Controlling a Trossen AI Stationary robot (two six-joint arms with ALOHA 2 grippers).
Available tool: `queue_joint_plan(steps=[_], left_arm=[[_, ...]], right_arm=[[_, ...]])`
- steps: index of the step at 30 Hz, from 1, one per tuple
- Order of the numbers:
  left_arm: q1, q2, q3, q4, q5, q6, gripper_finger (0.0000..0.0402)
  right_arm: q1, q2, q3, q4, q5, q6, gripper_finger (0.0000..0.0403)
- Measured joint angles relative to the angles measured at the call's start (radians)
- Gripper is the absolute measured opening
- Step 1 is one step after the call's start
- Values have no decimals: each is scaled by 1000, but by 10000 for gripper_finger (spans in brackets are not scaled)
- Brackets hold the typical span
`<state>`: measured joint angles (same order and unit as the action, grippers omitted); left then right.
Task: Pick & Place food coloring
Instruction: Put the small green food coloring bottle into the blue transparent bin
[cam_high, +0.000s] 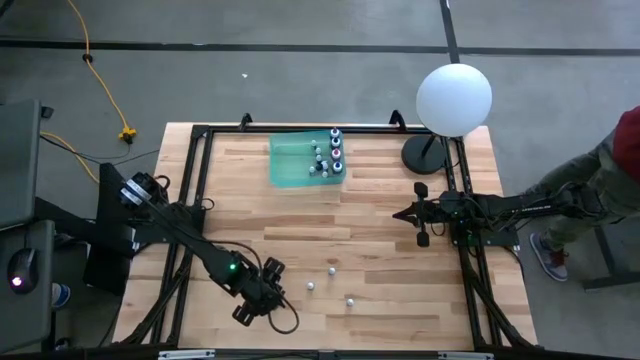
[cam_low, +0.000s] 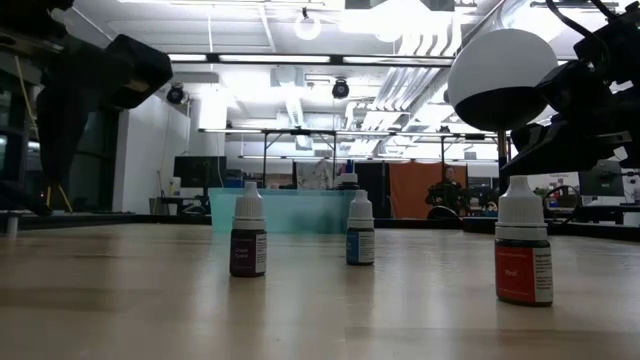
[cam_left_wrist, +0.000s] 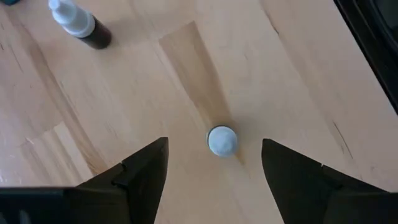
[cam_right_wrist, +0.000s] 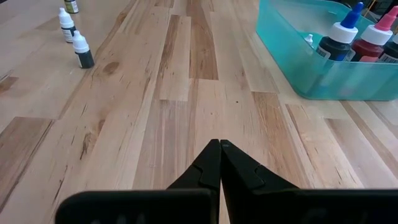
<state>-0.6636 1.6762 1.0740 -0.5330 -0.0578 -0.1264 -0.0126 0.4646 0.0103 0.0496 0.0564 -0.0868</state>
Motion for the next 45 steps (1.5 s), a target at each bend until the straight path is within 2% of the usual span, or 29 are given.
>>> queue_joint_plan(steps=[6, 33, 37, 45], left_arm=[[0, 12, 0, 22, -25, 28, 247], [2, 70, 0, 54, -15, 43, 245], [2, 70, 0, 52, -12, 40, 221], [2, 70, 0, 51, 3, 40, 147]], right_arm=[[0, 0, 0, -2, 0, 0, 0], [0, 0, 0, -2, 0, 0, 0], [0, 0, 0, -1, 0, 0, 0], [0, 0, 0, -1, 0, 0, 0]])
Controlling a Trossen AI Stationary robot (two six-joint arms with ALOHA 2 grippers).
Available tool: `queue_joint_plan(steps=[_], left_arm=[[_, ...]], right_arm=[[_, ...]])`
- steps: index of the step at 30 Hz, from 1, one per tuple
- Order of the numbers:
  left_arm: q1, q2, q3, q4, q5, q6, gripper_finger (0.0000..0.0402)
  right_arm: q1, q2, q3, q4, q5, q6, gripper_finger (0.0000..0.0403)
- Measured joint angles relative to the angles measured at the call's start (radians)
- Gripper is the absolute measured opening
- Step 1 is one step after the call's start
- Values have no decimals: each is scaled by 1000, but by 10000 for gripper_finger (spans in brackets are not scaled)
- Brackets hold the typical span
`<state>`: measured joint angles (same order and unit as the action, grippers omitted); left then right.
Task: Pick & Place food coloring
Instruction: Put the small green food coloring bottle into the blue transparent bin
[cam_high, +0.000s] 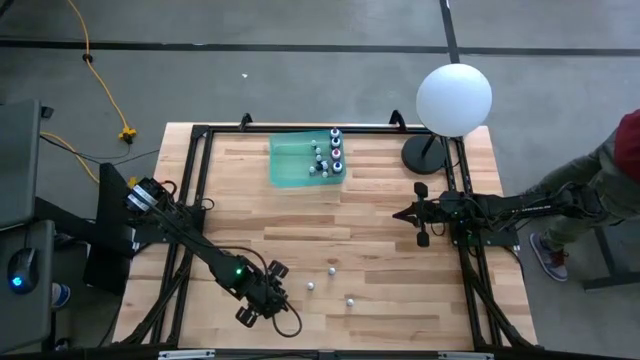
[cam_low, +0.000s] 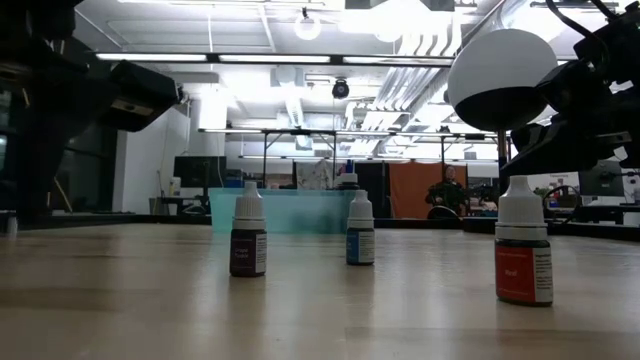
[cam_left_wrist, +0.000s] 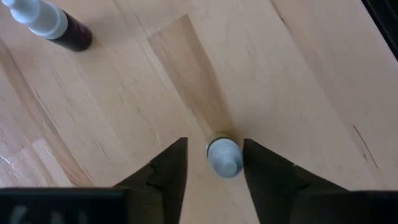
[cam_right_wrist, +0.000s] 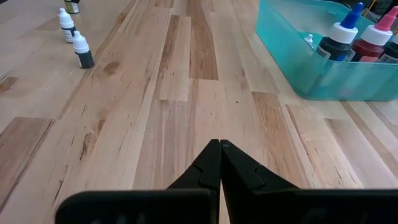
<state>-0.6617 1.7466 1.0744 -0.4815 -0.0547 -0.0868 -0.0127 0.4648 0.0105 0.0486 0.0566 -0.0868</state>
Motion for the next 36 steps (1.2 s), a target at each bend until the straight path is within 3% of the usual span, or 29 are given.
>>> queue_joint_plan(steps=[15, 30, 36], left_arm=[[1, -9, 8, -27, 28, -1, 39], [82, -219, 121, -197, -34, -4, 46], [206, -295, 122, -247, -36, -141, 46]], right_arm=[[0, 0, 0, 0, 0, 0, 0], [0, 0, 0, -2, 0, 0, 0], [0, 0, 0, 0, 0, 0, 0]])
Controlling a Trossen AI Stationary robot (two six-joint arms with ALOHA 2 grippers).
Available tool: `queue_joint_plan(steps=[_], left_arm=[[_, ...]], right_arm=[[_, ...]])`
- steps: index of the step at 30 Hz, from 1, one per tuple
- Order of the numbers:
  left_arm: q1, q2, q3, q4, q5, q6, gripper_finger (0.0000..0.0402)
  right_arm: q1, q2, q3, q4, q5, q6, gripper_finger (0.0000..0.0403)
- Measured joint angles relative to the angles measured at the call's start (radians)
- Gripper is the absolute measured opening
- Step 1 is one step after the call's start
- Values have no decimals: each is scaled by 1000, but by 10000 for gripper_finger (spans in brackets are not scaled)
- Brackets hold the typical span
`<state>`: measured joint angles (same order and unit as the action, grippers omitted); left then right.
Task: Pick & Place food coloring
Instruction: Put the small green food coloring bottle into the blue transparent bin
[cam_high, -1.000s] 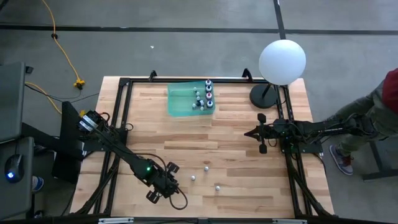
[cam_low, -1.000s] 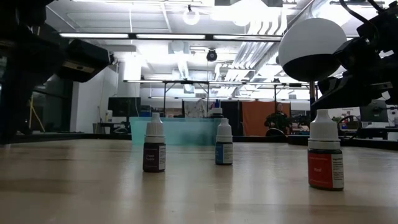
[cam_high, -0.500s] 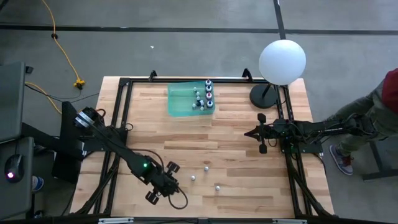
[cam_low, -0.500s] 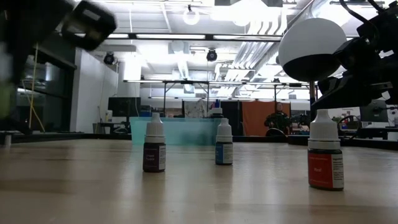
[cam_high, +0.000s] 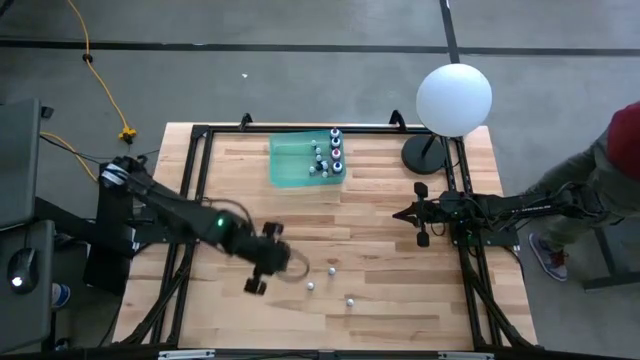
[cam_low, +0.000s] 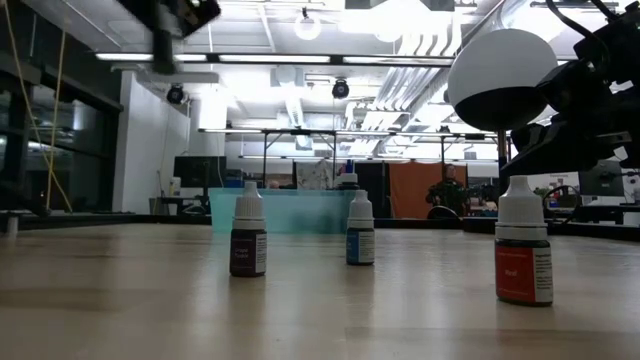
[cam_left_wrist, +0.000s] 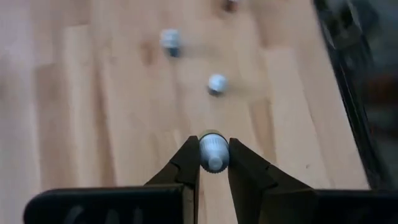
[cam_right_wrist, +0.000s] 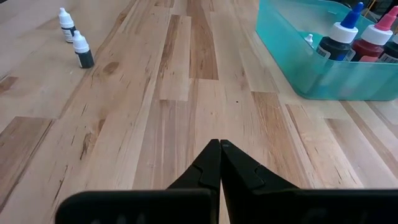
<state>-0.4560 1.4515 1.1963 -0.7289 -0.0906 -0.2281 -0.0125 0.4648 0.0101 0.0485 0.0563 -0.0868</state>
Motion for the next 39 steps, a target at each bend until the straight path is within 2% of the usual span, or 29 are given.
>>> queue_joint_plan(steps=[10, 19, 24, 27, 31, 39], left_arm=[[341, -25, -1, -54, 2, -319, 46], [638, -5, -1, -3, -57, -356, 46], [764, 19, -1, 53, -90, -378, 46], [829, 46, -2, 66, -85, -373, 46], [895, 107, 26, 89, -50, -293, 46], [960, 295, 186, 17, 13, -73, 46]], right_arm=[[0, 0, 0, 0, 0, 0, 0], [0, 0, 0, 0, 0, 0, 0], [0, 0, 0, 0, 0, 0, 0], [0, 0, 0, 0, 0, 0, 0], [0, 0, 0, 0, 0, 0, 0], [0, 0, 0, 0, 0, 0, 0]])
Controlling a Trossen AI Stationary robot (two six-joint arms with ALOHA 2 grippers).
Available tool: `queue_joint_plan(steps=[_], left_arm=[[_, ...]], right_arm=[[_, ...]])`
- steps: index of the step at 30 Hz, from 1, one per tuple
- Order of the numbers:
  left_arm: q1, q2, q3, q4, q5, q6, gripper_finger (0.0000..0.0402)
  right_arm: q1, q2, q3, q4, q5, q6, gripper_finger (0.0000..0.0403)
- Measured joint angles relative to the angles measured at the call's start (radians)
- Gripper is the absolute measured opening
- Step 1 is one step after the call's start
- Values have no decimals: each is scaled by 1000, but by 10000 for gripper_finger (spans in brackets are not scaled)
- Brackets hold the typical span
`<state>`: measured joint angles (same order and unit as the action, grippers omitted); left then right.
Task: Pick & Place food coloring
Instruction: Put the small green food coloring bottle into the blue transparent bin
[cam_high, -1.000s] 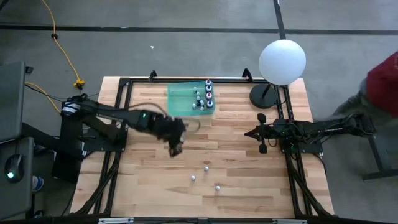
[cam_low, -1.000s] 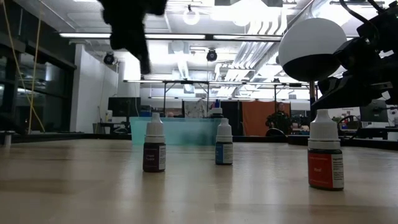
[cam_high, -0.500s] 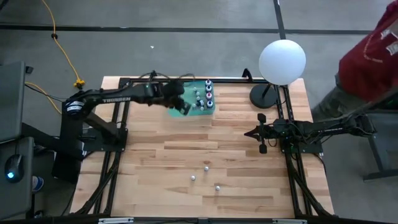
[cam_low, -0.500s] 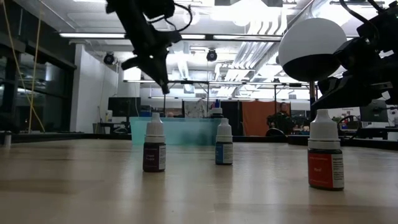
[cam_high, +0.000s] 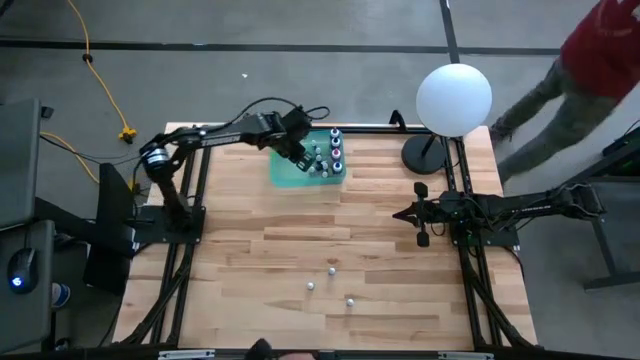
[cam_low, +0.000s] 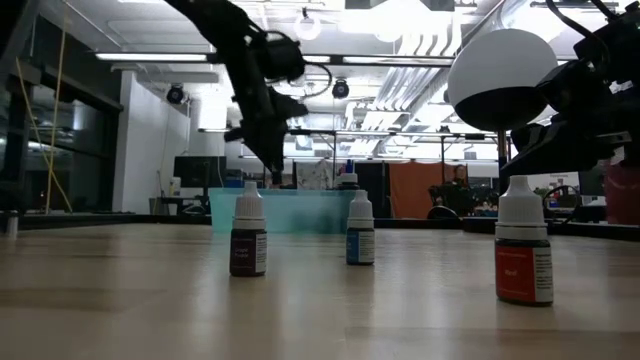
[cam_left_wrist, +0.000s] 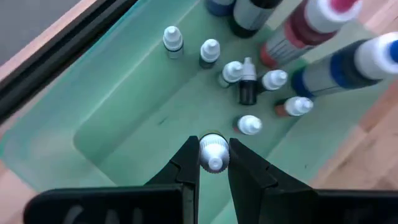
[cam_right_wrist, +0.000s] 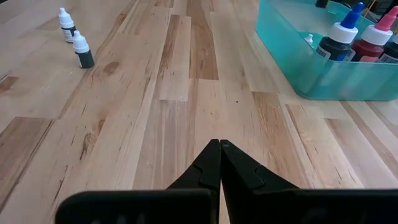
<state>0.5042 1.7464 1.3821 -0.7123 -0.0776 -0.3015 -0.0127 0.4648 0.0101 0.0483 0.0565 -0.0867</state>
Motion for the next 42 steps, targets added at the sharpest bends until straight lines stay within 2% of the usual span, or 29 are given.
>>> queue_joint_plan(steps=[6, 11, 27, 33, 42], left_arm=[[30, 120, 107, -77, 24, 143, 46], [33, 186, 123, -64, 23, 219, 46], [32, 261, 125, 40, 52, 219, 47], [30, 283, 124, 56, 116, 219, 47], [18, 290, 125, 74, 116, 219, 55]], right_arm=[[0, 0, 0, 0, 0, 0, 0], [0, 0, 0, 0, 0, 0, 0], [0, 0, 0, 0, 0, 0, 0], [0, 0, 0, 0, 0, 0, 0], [0, 0, 0, 0, 0, 0, 0]])
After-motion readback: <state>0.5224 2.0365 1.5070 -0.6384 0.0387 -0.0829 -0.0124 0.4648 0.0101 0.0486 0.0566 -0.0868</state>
